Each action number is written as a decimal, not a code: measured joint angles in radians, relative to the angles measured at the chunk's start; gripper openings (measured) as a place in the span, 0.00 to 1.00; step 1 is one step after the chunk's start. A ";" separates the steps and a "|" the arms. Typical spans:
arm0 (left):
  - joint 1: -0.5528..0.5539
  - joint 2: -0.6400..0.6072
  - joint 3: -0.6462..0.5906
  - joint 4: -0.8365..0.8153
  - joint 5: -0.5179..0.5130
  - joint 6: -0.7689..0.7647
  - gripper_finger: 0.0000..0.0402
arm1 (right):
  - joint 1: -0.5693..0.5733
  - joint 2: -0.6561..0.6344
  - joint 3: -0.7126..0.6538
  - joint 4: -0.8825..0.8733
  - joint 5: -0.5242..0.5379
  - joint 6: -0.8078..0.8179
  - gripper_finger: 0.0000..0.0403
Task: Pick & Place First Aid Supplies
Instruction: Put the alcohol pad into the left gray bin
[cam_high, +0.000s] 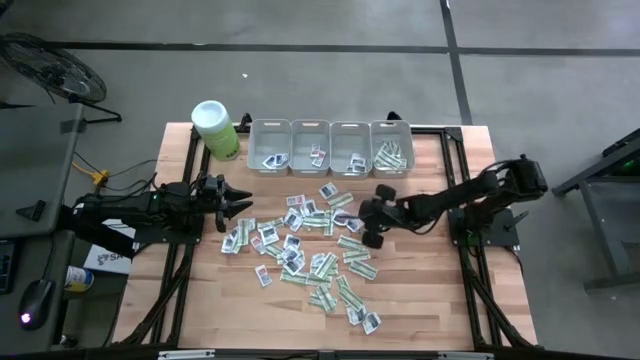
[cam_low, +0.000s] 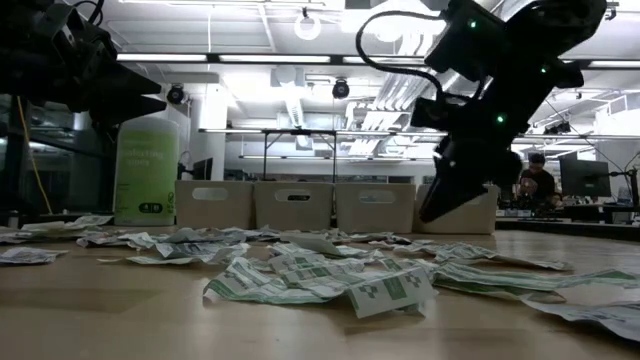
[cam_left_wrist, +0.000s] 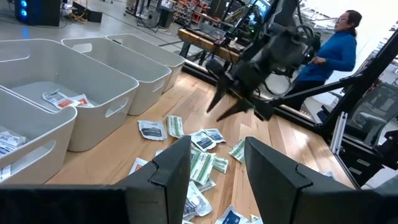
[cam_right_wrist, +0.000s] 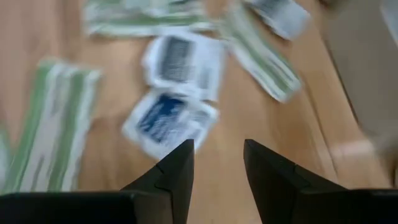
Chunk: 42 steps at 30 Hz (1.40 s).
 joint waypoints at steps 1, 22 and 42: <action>0.000 0.000 0.000 0.000 0.000 0.000 0.37 | 0.008 0.011 0.010 -0.001 -0.007 -0.074 0.33; 0.000 0.000 0.000 0.000 0.000 0.000 0.37 | -0.050 0.181 0.371 -0.453 -0.276 -0.572 0.33; 0.000 0.000 0.000 0.000 0.000 0.000 0.37 | -0.097 0.256 0.411 -0.530 -0.354 -0.700 0.33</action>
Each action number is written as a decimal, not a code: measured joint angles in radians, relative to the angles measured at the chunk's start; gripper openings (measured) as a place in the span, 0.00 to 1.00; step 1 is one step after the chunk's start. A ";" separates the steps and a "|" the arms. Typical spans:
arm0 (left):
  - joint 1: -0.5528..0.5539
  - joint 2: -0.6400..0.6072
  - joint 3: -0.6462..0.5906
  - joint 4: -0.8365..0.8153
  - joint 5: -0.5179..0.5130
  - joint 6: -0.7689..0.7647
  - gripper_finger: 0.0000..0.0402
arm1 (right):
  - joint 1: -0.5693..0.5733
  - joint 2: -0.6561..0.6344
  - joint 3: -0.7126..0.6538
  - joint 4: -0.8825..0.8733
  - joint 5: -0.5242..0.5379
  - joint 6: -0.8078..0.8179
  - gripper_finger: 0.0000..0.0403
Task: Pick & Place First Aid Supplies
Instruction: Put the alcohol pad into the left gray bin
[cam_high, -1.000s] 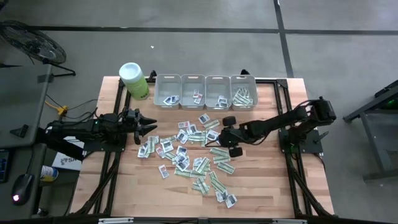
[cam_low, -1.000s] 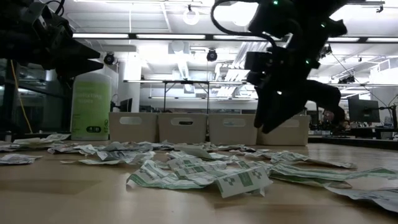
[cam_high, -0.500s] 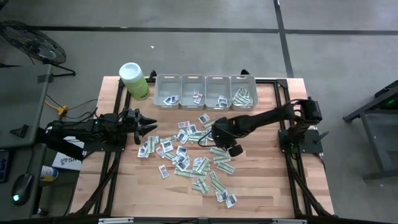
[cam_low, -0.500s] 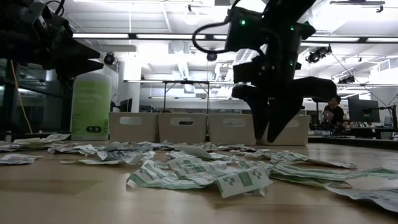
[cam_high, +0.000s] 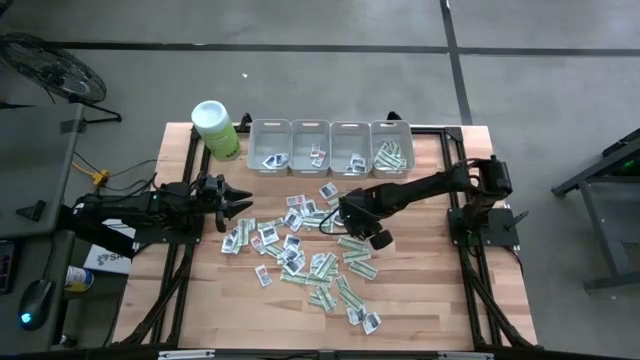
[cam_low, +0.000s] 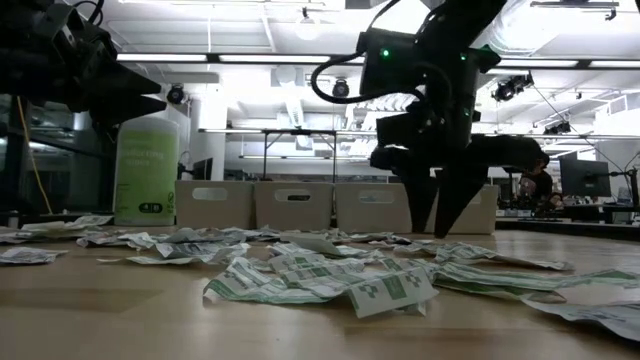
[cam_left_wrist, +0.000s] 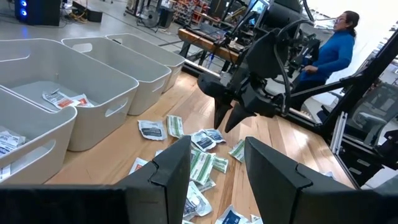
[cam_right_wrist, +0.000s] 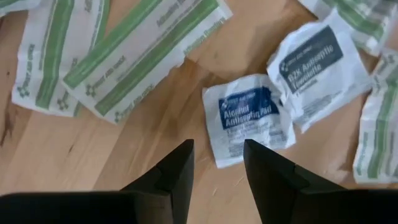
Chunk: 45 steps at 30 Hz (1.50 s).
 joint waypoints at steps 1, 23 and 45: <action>0.000 0.000 0.000 0.000 0.000 0.000 0.37 | -0.002 0.003 0.002 0.003 0.001 -0.007 0.33; 0.000 0.000 0.000 0.000 0.000 0.000 0.37 | -0.050 0.042 -0.001 0.042 -0.085 -0.015 0.28; 0.000 0.000 0.000 0.000 0.000 0.000 0.37 | -0.016 0.050 0.137 -0.151 0.126 0.143 0.00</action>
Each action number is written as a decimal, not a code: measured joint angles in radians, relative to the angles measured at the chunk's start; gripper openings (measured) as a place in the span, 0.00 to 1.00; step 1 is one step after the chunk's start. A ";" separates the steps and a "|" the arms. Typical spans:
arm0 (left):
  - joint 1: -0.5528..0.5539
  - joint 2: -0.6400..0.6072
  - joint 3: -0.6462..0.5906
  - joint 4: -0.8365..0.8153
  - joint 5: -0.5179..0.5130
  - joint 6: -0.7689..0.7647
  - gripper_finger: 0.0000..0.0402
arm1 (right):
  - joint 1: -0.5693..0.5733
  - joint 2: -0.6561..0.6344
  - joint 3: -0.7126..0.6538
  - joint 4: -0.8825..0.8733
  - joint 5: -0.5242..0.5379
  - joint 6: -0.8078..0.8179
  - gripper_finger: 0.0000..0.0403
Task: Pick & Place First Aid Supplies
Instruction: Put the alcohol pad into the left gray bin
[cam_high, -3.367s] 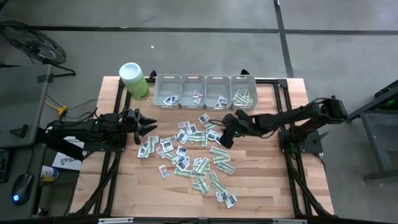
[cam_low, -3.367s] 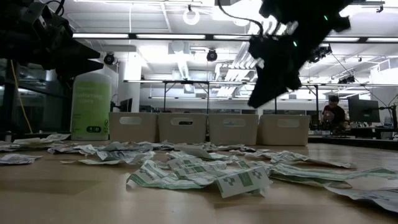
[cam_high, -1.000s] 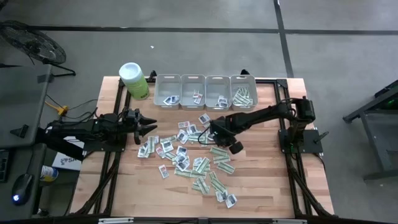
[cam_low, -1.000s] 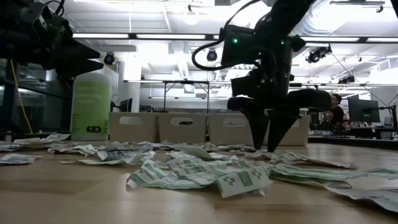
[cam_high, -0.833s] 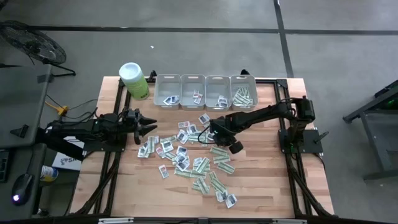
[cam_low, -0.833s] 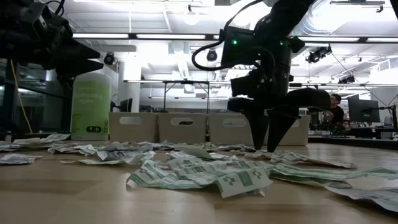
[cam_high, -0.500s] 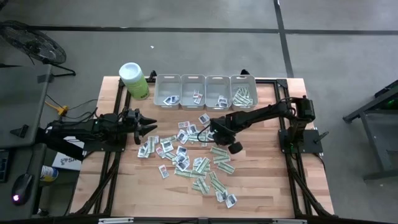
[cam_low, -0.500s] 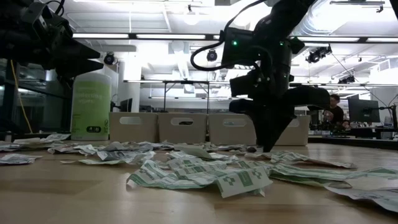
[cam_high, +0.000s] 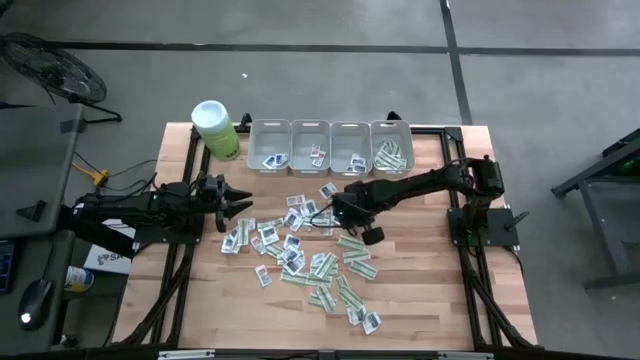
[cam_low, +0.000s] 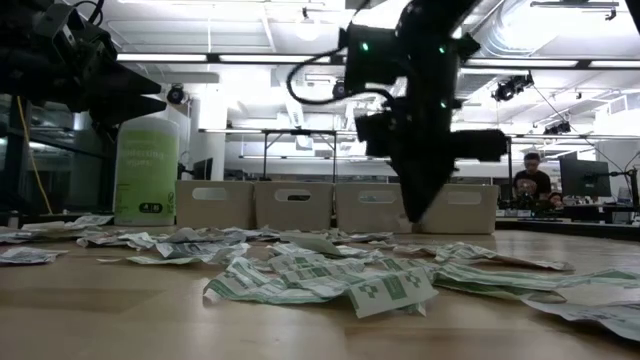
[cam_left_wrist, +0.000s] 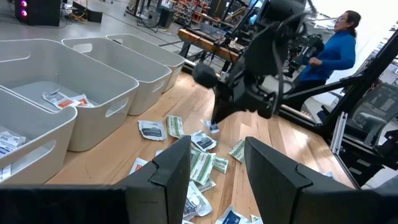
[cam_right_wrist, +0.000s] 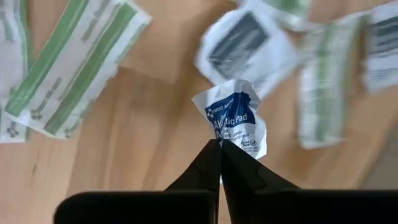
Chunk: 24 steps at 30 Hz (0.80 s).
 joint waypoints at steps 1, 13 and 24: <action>0.000 0.000 0.000 0.000 0.000 0.000 0.37 | 0.001 -0.001 0.018 -0.020 0.028 0.000 0.00; 0.000 0.000 0.000 0.000 0.000 0.000 0.37 | -0.015 0.048 0.094 0.268 0.359 -0.100 0.00; 0.000 0.000 0.000 0.000 0.000 0.000 0.37 | -0.041 0.142 0.094 0.720 0.491 -0.176 0.00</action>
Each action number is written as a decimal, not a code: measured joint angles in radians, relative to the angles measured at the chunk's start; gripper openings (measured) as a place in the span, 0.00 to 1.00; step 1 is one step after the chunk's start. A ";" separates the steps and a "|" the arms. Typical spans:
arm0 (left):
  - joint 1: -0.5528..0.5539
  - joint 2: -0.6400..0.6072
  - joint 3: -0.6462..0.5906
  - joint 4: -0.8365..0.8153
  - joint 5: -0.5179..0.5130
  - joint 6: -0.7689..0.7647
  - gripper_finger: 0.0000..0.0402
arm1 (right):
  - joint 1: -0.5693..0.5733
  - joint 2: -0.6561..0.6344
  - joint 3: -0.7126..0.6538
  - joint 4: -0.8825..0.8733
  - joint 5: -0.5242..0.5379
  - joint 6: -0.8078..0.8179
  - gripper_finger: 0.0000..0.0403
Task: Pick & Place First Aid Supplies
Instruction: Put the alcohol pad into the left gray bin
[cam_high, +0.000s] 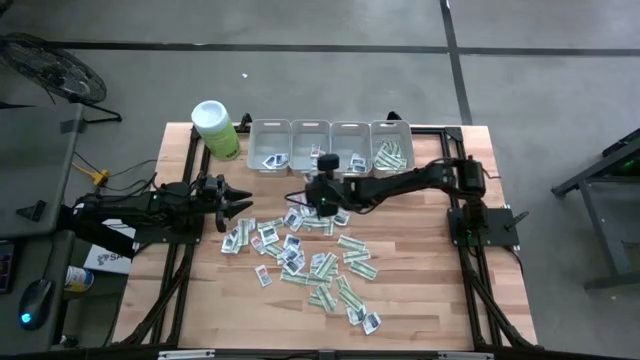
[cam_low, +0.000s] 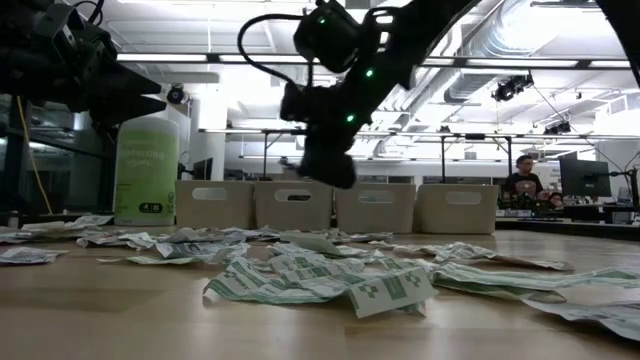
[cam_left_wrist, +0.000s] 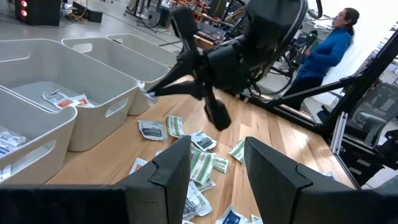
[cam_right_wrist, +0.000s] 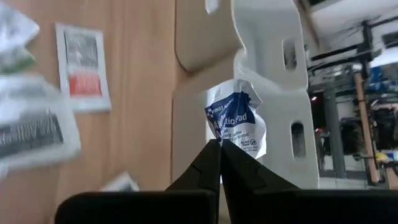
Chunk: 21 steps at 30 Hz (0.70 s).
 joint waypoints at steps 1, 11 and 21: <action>0.000 0.000 0.000 0.000 0.000 0.000 0.37 | 0.000 0.011 0.000 0.036 -0.003 -0.013 0.00; 0.000 0.000 0.000 0.000 0.001 0.000 0.37 | -0.023 0.142 0.220 0.108 -0.129 0.060 0.00; 0.000 0.000 0.000 0.000 0.000 0.000 0.37 | -0.105 0.239 0.429 0.097 -0.293 0.337 0.00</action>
